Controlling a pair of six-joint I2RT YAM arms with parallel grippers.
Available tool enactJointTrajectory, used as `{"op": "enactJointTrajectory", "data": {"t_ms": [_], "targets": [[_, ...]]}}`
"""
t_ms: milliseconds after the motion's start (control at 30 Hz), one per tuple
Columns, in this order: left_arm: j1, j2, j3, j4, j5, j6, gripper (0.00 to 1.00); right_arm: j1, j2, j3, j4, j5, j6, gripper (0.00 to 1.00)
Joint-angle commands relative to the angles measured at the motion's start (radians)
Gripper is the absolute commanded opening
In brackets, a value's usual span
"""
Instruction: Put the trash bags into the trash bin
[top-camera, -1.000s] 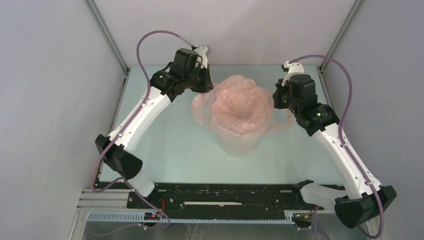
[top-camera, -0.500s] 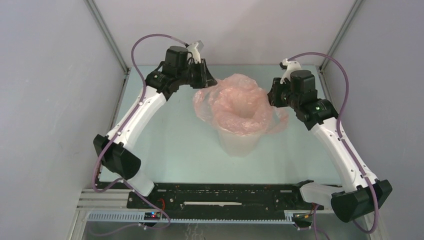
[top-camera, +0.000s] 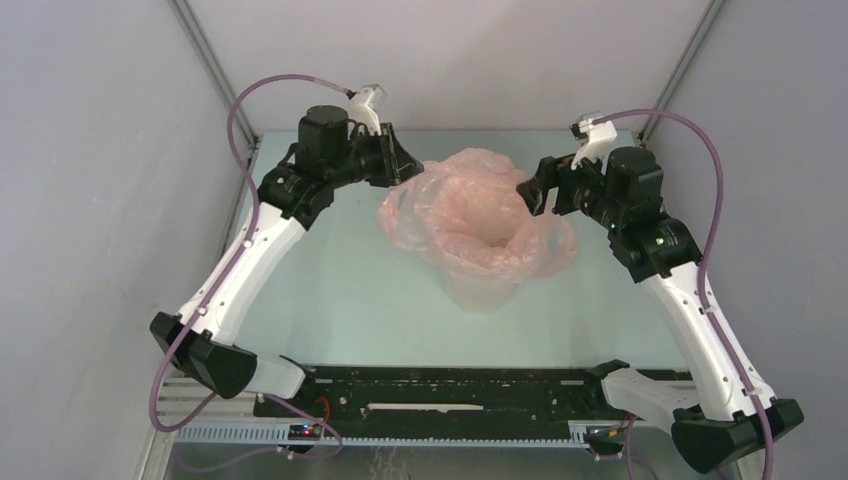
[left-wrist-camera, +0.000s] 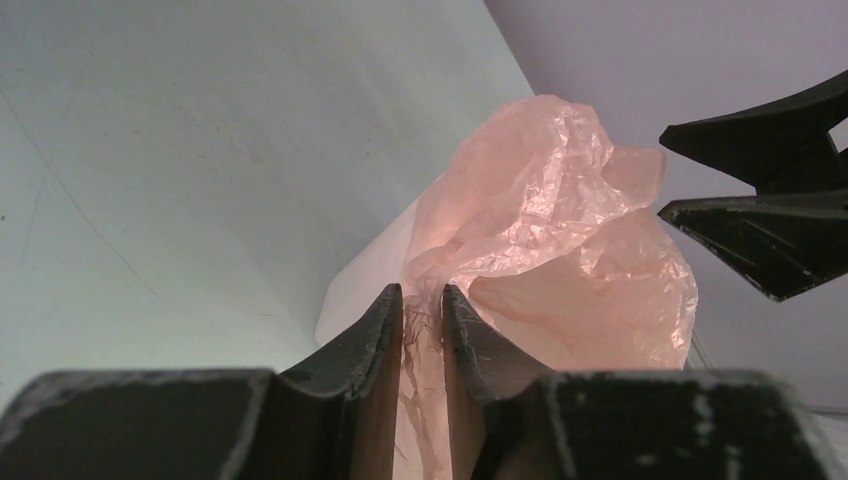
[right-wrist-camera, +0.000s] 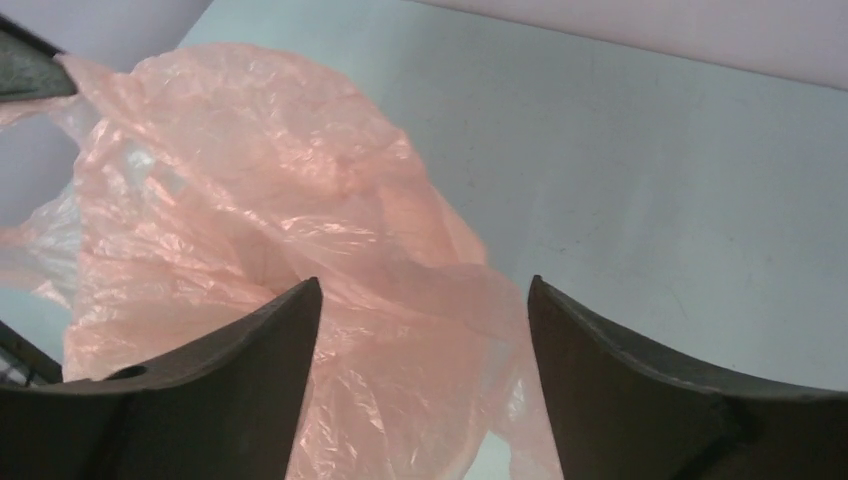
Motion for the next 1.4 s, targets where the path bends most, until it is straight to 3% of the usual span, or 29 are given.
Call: {"op": "enactJointTrajectory", "data": {"t_ms": [0, 67, 267, 433, 467, 633, 733, 833, 933, 1033, 1200, 1367], "targets": [[-0.018, 0.015, 0.036, 0.030, 0.013, -0.013, 0.25, 0.075, -0.013, -0.005, 0.045, -0.040, -0.140, 0.90], [-0.019, 0.014, 0.038, 0.030, 0.020, -0.016, 0.23, 0.151, -0.012, -0.011, 0.036, 0.051, -0.256, 0.93], [-0.025, 0.012, 0.043, 0.033, 0.013, -0.022, 0.18, 0.340, 0.069, 0.007, 0.128, 0.581, -0.461, 0.95], [-0.026, 0.020, 0.052, 0.037, 0.009, -0.030, 0.15, 0.380, 0.134, 0.040, 0.186, 0.718, -0.507, 0.94], [-0.026, 0.023, 0.054, 0.037, 0.009, -0.031, 0.14, 0.380, 0.142, 0.044, 0.190, 0.724, -0.504, 0.90], [-0.026, 0.043, 0.072, 0.036, -0.020, -0.050, 0.11, 0.354, 0.144, 0.074, 0.174, 0.590, -0.455, 0.60], [-0.026, 0.065, 0.093, 0.034, -0.029, -0.066, 0.11, 0.304, 0.153, 0.114, 0.116, 0.411, -0.394, 0.53], [-0.026, 0.086, 0.119, 0.034, -0.027, -0.074, 0.11, 0.269, 0.165, 0.138, 0.079, 0.297, -0.357, 0.56], [-0.024, 0.100, 0.138, 0.031, -0.032, -0.074, 0.12, 0.253, 0.177, 0.162, 0.062, 0.301, -0.329, 0.86], [-0.024, 0.105, 0.146, 0.031, -0.032, -0.074, 0.13, 0.228, 0.174, 0.175, 0.060, 0.289, -0.299, 0.87], [-0.023, 0.118, 0.150, 0.028, -0.038, -0.076, 0.13, 0.145, 0.185, 0.193, 0.053, 0.167, -0.208, 0.41], [-0.015, 0.161, 0.188, -0.024, -0.070, -0.090, 0.09, 0.065, 0.232, 0.196, 0.022, 0.025, -0.136, 0.36]]}}
